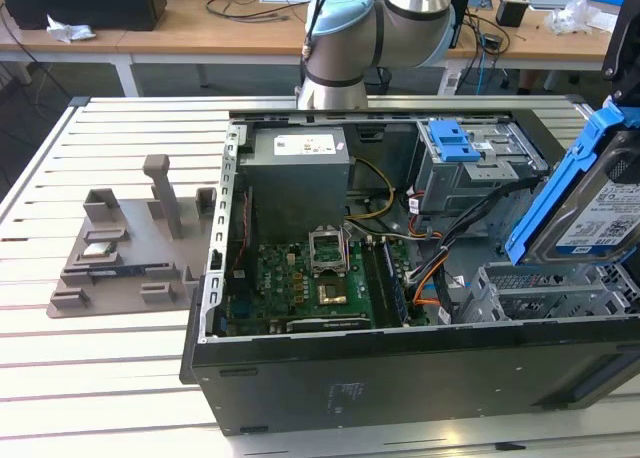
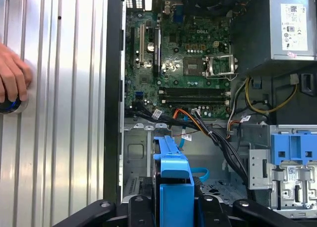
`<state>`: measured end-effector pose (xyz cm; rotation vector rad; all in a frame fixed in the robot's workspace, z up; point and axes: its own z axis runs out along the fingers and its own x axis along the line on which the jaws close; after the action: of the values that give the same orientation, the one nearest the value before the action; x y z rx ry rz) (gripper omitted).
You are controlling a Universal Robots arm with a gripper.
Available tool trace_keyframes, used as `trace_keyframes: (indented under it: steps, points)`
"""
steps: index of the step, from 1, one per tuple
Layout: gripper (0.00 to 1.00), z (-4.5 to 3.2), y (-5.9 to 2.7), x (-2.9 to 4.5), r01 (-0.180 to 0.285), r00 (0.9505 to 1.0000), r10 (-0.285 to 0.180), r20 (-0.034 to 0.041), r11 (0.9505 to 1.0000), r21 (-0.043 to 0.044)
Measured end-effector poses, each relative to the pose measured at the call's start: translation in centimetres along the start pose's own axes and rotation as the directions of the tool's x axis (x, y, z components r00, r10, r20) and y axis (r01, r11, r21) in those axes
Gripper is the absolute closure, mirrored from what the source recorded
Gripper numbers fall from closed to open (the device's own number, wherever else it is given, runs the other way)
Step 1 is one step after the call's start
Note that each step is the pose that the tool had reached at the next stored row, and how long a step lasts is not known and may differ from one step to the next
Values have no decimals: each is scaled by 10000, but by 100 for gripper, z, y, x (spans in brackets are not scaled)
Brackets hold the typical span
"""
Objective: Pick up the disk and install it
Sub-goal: 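Pick up the disk, then insert the disk into the insertion slot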
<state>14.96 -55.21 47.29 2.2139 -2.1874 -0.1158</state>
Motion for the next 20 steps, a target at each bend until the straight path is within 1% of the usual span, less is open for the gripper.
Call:
trace_keyframes:
  steps: [5, 6, 8, 10, 14, 16, 18, 20]
  points:
    - [63, 5, 5, 0, -1, 10000, 1, 3, 10000, 0]
    - [63, 22, 14, 0, -1, 10000, 1, 0, 10000, 0]
    - [63, 103, 27, 3, 1, 10000, -1, -2, 10000, 0]
    - [63, 129, 29, 4, -18, 10000, 18, -7, 10000, 0]
    - [63, 193, 53, -13, -130, 9999, 130, -54, 9999, 4]
    - [63, 225, 53, -14, -136, 9999, 136, -55, 9999, 4]
    - [63, 241, 54, -14, -137, 9999, 137, -59, 9999, 4]
    - [63, 278, 51, -12, -137, 9999, 137, -57, 9999, 4]
